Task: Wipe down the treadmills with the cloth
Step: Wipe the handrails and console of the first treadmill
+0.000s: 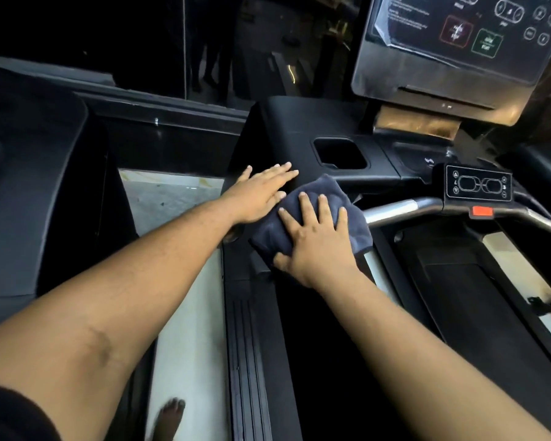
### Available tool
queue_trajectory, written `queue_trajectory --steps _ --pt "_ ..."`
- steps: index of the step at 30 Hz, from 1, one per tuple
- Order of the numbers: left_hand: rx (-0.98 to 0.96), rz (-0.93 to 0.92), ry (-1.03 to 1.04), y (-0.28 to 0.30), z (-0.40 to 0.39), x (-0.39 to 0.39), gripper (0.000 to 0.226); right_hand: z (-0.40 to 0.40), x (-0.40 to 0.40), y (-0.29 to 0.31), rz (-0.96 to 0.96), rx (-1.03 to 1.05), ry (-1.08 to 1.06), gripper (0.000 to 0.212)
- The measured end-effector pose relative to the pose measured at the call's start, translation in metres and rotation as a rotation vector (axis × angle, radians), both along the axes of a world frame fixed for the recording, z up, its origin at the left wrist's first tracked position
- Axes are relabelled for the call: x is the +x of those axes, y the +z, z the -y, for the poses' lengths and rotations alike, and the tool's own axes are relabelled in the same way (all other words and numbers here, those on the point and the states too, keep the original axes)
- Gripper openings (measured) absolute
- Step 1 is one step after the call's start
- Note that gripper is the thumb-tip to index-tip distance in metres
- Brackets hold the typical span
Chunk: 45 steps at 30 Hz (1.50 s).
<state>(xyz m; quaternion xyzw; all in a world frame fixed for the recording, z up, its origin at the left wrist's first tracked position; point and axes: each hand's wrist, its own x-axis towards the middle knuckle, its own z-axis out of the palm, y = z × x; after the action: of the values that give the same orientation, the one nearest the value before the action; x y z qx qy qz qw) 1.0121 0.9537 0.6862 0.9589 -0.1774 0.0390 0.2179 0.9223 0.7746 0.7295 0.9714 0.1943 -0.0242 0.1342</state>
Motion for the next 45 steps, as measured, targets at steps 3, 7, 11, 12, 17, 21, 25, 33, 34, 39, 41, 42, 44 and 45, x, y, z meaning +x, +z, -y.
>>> queue_trajectory --steps 3,7,11,12,17,21,25,33,34,39,41,42,44,45 --pt "0.016 0.022 -0.042 0.002 -0.018 0.023 0.056 0.019 -0.04 -0.005 0.073 0.031 0.056 0.089" --pt "0.001 0.043 -0.136 -0.015 -0.03 0.049 0.057 0.017 -0.03 -0.01 0.107 0.0 0.035 0.091" --pt "-0.04 0.103 -0.159 -0.017 -0.03 0.066 0.058 -0.047 0.052 -0.009 0.06 -0.113 -0.03 0.092" --pt "-0.079 0.106 -0.143 -0.014 -0.032 0.07 0.06 -0.055 0.061 -0.012 0.074 -0.166 -0.042 0.092" --pt "-0.118 0.039 -0.16 -0.011 -0.058 0.091 0.056 -0.036 0.006 -0.019 0.065 -0.268 0.015 0.095" --pt "-0.088 0.016 -0.205 -0.011 -0.06 0.102 0.055 -0.048 0.008 -0.027 0.055 -0.377 0.031 0.091" --pt "-0.082 0.034 -0.219 -0.008 -0.054 0.104 0.07 -0.095 0.066 -0.035 0.036 -0.56 0.057 0.091" --pt "-0.054 -0.023 -0.253 -0.032 -0.077 0.1 0.061 -0.032 0.004 -0.021 0.16 -0.1 -0.087 0.091" --pt "-0.052 -0.011 -0.251 -0.03 -0.077 0.102 0.061 -0.036 0.018 -0.016 0.152 -0.068 -0.134 0.093" --pt "-0.043 0.003 -0.255 -0.022 -0.071 0.105 0.057 -0.06 0.088 0.002 0.009 0.087 -0.295 0.101" --pt "-0.032 -0.004 -0.265 -0.02 -0.07 0.105 0.059 -0.05 0.07 -0.001 0.042 0.049 -0.258 0.1" --pt "-0.027 -0.01 -0.279 -0.018 -0.07 0.106 0.06 -0.043 0.054 -0.004 0.07 0.022 -0.236 0.1" --pt "-0.024 -0.009 -0.297 -0.017 -0.074 0.109 0.061 -0.032 0.029 -0.008 0.1 0.006 -0.193 0.099" --pt "-0.021 -0.006 -0.3 -0.017 -0.076 0.111 0.06 -0.031 0.029 -0.009 0.089 0.007 -0.19 0.099"
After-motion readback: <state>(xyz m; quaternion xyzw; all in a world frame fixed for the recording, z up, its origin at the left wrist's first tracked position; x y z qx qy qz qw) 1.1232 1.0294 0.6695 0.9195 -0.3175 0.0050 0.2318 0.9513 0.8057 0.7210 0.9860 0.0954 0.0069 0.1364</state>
